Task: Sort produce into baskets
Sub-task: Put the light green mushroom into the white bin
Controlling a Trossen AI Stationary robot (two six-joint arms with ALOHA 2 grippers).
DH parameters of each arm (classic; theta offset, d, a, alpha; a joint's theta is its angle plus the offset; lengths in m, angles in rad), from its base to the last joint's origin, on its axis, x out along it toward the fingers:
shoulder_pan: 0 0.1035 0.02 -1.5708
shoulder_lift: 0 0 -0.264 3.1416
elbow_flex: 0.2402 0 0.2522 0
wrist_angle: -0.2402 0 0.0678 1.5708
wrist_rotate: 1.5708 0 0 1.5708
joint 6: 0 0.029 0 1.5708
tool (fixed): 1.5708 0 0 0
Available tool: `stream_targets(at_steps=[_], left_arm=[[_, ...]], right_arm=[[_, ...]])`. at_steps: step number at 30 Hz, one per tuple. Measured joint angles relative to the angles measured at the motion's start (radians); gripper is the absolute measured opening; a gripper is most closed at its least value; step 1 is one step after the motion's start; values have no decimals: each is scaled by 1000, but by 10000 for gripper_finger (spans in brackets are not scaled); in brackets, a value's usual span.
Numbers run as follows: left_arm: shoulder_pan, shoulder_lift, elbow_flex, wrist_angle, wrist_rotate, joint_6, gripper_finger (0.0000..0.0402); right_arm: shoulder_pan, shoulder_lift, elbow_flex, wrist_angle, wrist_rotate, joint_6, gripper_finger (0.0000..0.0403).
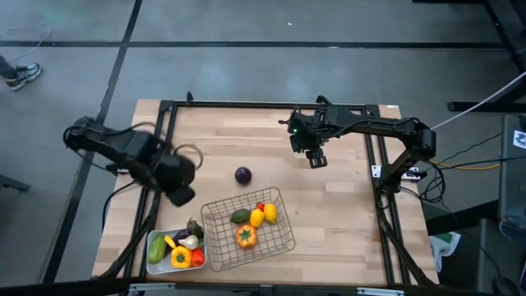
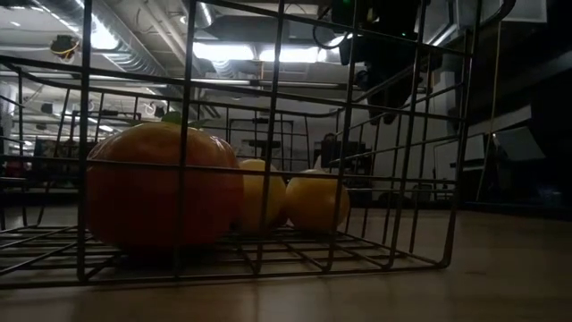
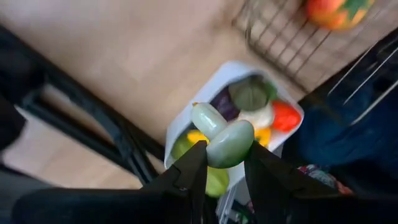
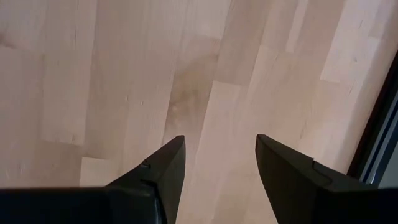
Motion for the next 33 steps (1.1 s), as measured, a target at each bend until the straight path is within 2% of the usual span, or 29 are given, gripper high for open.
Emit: stream_targets(at_steps=[6,14,21,33], left_arm=[[-220,50,0,37,0,-253,95],[-411,153,0,215,0,-356,96],[-473,269,0,248,-1,-377,96],[-478,387,0,247,17,-353,96]], right_arm=[[0,0,0,0,0,0,193],[1,0,0,0,0,0,193],[1,0,0,0,0,0,193],[1,0,0,-1,0,0,193]])
